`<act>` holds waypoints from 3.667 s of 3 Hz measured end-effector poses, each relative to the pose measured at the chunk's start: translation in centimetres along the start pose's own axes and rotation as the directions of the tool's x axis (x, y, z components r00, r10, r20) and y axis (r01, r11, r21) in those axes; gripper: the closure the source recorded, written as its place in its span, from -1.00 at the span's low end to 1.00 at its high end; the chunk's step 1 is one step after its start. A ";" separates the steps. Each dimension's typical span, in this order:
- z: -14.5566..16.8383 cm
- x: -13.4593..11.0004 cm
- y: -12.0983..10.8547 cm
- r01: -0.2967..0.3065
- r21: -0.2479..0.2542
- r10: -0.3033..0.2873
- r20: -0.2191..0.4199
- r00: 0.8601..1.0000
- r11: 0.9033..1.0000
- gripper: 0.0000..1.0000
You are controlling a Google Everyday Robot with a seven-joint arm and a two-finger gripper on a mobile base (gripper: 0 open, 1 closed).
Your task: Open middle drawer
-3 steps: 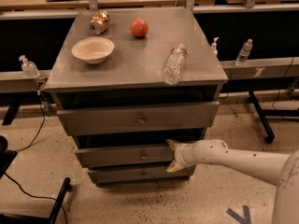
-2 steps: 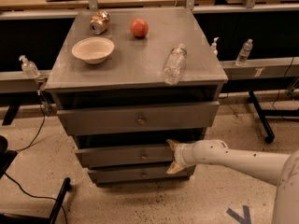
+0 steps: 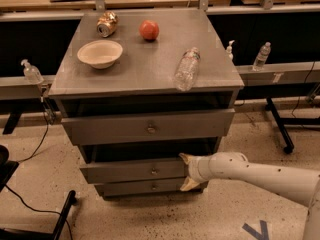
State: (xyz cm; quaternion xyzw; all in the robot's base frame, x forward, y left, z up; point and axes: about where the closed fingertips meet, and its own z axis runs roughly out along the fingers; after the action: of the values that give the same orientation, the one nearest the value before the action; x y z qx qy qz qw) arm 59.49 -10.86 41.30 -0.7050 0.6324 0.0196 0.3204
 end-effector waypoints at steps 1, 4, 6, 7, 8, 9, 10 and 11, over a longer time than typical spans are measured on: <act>0.0 0.0 0.0 0.000 0.000 0.000 0.000 1.000 1.000 -0.64; -12.0 -6.9 2.2 0.133 -0.032 -0.128 0.129 0.983 0.991 -0.60; -6.1 -8.2 0.5 0.159 -0.191 -0.129 0.159 0.979 0.969 -0.41; -2.9 -8.2 -0.1 0.146 -0.238 -0.113 0.149 0.982 0.960 -0.49; -1.8 -8.1 -0.7 0.137 -0.250 -0.104 0.141 0.985 0.959 -0.52; -0.5 -7.4 -1.0 0.114 -0.260 -0.084 0.123 0.989 0.959 -0.52; 0.9 -6.3 -1.0 0.084 -0.276 -0.060 0.093 0.994 0.957 -0.42; 1.8 -5.3 -0.3 0.065 -0.299 -0.047 0.067 0.997 0.952 -0.34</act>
Offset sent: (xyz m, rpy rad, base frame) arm -0.1437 -0.0128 0.1531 0.0896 -0.0180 0.1995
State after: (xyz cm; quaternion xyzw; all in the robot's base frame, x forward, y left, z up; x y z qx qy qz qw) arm 59.41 -5.30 42.29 -0.7621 0.5922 0.1274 0.2286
